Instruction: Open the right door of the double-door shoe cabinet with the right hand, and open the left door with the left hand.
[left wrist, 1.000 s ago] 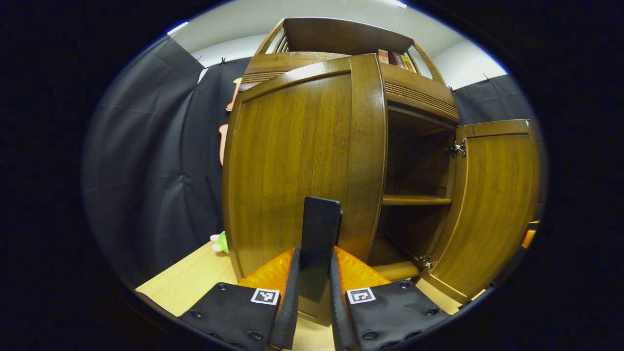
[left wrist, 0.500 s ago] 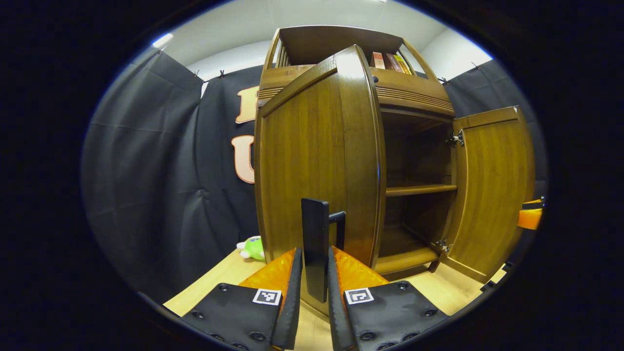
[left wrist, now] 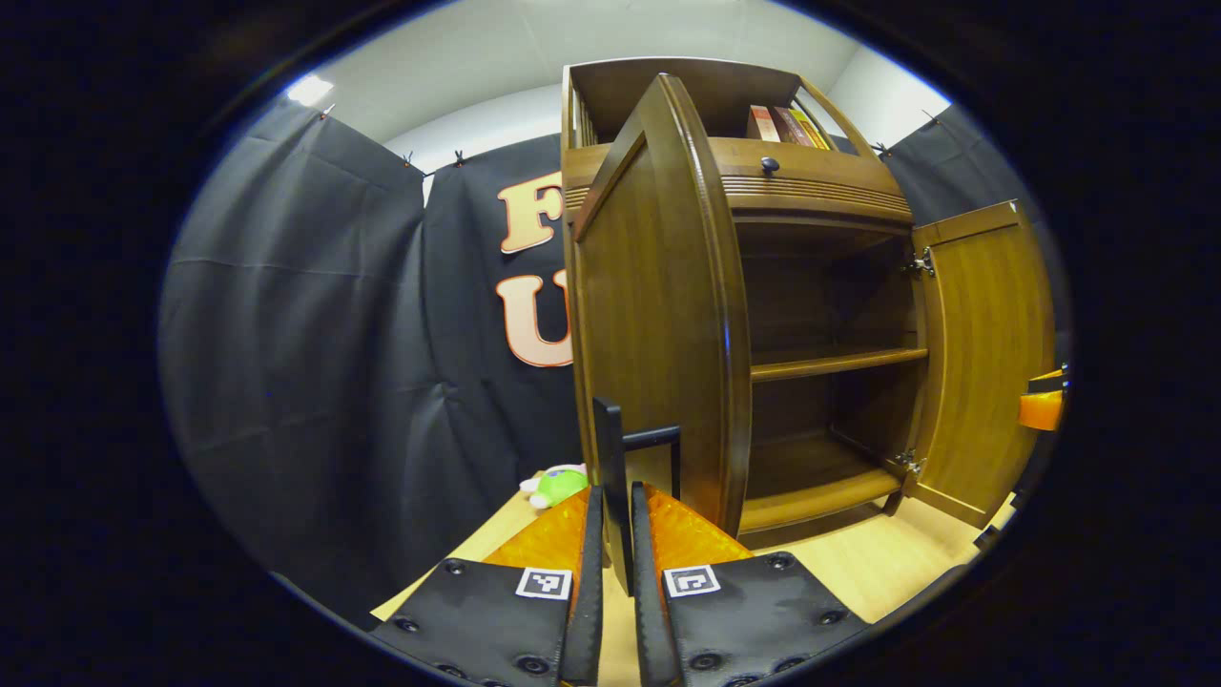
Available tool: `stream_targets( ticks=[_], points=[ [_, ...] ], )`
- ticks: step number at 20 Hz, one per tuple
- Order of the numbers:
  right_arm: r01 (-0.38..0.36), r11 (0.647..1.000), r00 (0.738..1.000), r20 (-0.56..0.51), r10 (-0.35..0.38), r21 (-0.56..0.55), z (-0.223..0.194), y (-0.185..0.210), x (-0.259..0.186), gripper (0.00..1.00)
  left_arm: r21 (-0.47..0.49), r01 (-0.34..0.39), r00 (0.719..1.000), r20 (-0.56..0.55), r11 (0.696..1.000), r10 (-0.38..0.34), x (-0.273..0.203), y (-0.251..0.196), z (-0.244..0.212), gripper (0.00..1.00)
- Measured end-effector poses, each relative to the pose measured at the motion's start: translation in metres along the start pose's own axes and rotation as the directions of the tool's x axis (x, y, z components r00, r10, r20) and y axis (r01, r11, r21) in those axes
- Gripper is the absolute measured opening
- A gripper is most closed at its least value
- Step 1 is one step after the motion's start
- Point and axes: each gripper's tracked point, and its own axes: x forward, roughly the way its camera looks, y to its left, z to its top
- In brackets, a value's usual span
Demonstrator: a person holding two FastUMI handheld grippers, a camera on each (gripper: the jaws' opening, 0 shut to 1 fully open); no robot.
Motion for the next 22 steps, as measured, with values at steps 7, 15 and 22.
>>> stream_targets(
  ticks=[7, 15, 22],
  points=[
    [-0.013, 1.000, 1.000, 0.009, 0.013, -0.003, 0.001, 0.017, 0.006, 0.92, -0.075, 0.030, 0.999, 0.013, 0.997, -0.029, 0.003, 0.058, 0.001, 0.16],
    [0.010, 1.000, 1.000, 0.009, -0.010, -0.010, 0.006, 0.016, 0.008, 0.80, -0.095, 0.209, 0.978, 0.015, 0.973, -0.209, 0.015, 0.106, -0.002, 0.15],
    [0.027, 1.000, 1.000, 0.006, -0.027, -0.011, 0.005, 0.013, 0.007, 0.92, -0.080, 0.273, 0.962, 0.010, 0.959, -0.273, 0.020, 0.120, -0.001, 0.17]
  ],
)
